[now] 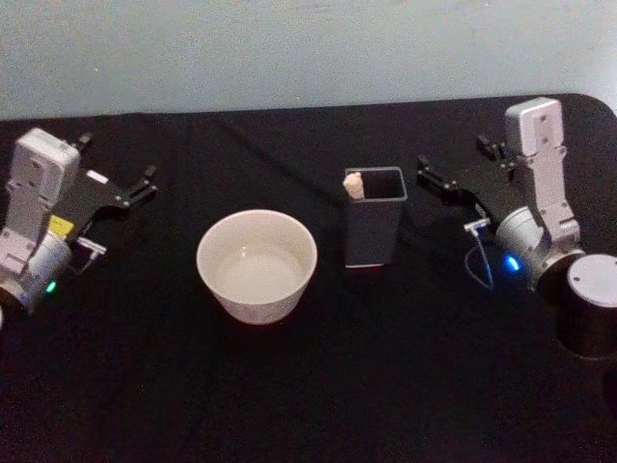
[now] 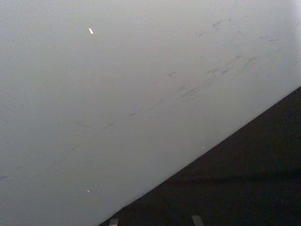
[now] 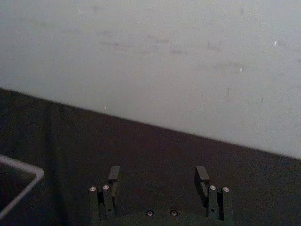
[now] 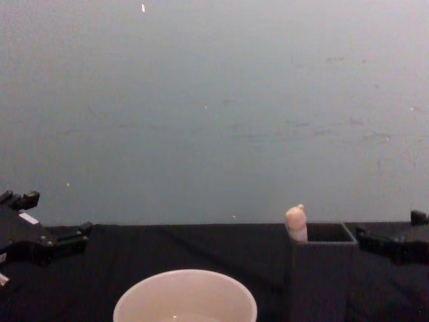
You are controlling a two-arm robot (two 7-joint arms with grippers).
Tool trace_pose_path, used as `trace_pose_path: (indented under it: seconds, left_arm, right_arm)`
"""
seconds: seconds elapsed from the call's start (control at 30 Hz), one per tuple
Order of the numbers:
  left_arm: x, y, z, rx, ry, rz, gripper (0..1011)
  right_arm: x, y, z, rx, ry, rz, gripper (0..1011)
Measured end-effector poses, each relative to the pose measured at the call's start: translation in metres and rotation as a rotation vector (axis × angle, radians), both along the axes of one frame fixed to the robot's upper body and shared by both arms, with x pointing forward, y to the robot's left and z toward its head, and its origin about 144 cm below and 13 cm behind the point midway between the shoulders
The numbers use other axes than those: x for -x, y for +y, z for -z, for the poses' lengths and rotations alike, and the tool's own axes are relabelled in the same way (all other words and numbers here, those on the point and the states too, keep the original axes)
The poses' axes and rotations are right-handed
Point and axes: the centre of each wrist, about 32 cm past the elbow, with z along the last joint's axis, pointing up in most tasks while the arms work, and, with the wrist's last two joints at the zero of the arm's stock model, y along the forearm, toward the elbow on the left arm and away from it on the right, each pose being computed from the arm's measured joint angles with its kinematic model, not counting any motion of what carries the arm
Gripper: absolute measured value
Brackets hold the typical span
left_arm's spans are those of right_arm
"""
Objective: Pick up the stirring spoon with one hand, stir inside the cup, then place it back in its original position.
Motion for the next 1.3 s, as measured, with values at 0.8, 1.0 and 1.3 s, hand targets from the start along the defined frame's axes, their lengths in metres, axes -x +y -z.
trace_pose_path:
  seconds: [0.8,1.0,1.3]
  left_arm:
    - [0.0000,0.0000,0.0000,0.000,0.000,0.000,1001]
    - [0.0000,0.0000,0.0000,0.000,0.000,0.000,1001]
    - [0.0000,0.0000,0.0000,0.000,0.000,0.000,1001]
  right_arm:
    - [0.0009,0.0003,0.0033,0.008,0.018,0.002,1002]
    - [0.0009,0.0002,0.0031,0.008,0.017,0.001,1002]
    - [0.0009,0.0001,0.0027,0.007,0.016,0.000,1002]
